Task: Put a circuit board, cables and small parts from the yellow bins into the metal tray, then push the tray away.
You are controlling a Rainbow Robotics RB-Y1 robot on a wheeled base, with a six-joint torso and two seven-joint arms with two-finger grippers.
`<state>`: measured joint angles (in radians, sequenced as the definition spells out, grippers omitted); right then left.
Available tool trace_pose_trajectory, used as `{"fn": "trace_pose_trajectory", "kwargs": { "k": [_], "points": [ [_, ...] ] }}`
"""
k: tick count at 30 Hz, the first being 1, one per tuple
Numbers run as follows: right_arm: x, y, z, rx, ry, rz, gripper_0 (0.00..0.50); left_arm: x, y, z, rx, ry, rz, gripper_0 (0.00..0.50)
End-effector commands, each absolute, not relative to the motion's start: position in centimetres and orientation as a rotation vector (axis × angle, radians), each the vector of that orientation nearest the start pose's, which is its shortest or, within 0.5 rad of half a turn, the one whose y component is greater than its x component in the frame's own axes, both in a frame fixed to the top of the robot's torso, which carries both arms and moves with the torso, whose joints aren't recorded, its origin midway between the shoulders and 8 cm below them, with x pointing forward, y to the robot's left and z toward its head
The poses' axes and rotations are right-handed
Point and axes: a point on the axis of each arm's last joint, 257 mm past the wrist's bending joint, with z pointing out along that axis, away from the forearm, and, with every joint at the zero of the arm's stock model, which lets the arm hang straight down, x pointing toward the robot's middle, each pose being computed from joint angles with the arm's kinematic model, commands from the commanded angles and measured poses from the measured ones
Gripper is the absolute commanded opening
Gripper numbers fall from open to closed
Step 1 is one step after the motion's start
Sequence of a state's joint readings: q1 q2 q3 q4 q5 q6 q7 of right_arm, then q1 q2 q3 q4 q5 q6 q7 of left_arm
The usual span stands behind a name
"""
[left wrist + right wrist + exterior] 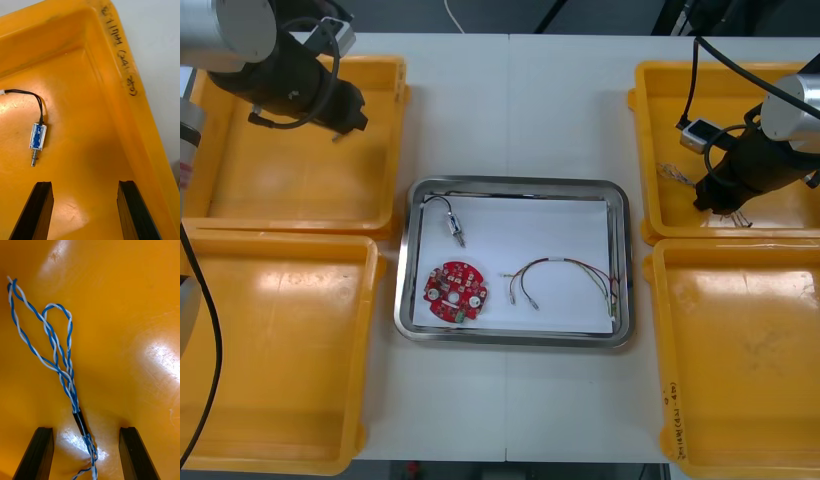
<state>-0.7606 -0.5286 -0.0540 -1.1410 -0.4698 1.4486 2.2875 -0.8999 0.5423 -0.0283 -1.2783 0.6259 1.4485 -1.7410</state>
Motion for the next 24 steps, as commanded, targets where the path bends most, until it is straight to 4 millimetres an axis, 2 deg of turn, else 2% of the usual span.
{"fn": "trace_pose_trajectory", "kwargs": {
  "k": [1, 12, 24],
  "points": [
    [57.8, -33.4, -23.9, -0.994, 2.488, -0.25, 0.5, 64.3, 26.7, -7.2, 0.599, 2.264, 0.03, 0.5],
    [57.6, -33.3, -24.6, -0.996, 2.498, -0.252, 0.5, 66.7, 28.1, -8.3, 0.594, 2.21, 0.035, 0.5],
    [57.1, -33.4, -25.5, -0.969, 2.515, -0.23, 0.5, 68.9, 28.2, -9.7, 0.574, 2.162, 0.055, 0.5]
  ]
}}
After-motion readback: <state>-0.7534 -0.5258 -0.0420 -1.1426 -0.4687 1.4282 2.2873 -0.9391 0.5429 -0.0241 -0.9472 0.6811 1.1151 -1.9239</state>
